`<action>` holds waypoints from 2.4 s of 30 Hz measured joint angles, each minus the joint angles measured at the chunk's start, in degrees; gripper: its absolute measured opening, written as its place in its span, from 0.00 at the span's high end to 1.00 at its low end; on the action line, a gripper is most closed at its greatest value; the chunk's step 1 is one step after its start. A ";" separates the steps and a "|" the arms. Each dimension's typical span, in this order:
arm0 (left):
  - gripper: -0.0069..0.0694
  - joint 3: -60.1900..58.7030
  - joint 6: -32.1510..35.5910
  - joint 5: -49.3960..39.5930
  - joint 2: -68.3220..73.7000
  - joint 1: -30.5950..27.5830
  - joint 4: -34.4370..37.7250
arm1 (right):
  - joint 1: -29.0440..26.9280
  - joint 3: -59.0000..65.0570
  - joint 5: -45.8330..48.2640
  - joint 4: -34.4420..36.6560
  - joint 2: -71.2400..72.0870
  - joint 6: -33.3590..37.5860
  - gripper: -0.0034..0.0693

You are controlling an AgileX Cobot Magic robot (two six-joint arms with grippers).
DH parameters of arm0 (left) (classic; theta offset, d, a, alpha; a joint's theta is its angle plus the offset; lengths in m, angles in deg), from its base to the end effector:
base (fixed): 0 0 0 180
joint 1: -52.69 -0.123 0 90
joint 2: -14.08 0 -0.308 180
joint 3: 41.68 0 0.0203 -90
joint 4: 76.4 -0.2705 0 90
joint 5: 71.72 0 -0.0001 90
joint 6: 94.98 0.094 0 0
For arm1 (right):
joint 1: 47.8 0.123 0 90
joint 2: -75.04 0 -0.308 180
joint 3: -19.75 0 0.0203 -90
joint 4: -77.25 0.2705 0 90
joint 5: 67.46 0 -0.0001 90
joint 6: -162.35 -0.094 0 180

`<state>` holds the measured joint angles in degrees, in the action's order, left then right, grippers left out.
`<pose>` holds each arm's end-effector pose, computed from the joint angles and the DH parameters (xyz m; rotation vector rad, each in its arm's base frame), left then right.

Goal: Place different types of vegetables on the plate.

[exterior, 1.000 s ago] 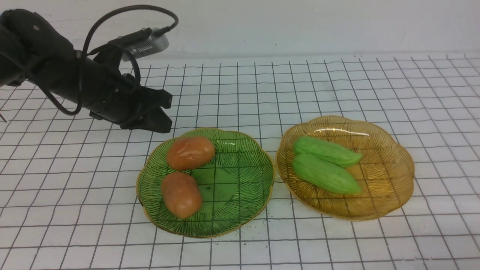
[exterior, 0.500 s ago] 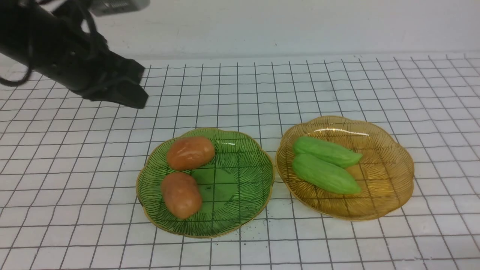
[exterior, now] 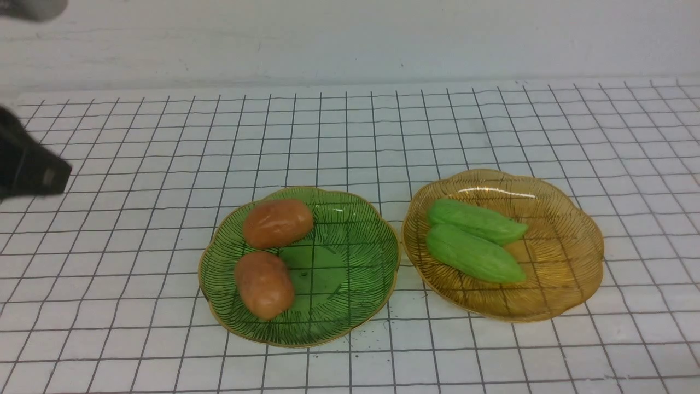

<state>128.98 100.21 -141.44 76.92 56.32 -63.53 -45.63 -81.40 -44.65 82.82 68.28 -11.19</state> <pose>0.1664 -0.0302 0.4272 0.3947 2.4200 -0.2057 0.0513 0.0055 0.1706 -0.0833 1.8888 0.0457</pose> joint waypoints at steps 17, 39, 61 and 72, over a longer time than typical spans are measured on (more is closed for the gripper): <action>0.92 -54.26 -0.20 55.42 -36.68 0.00 25.19 | 0.00 0.01 0.00 0.00 0.00 0.00 0.97; 0.92 -62.67 2.90 57.93 -38.08 0.00 26.32 | 0.00 0.01 0.00 -0.07 0.00 0.00 0.97; 0.92 -70.10 -17.21 53.57 -56.08 0.00 -14.79 | 0.00 0.01 0.00 -0.07 0.00 0.00 0.97; 0.92 -70.10 -20.11 47.81 -56.25 0.00 -15.79 | 0.00 0.01 0.00 -0.02 0.00 0.00 0.97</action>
<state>58.88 80.10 -93.63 20.67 56.32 -79.32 -45.63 -81.38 -44.65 82.80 68.28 -11.19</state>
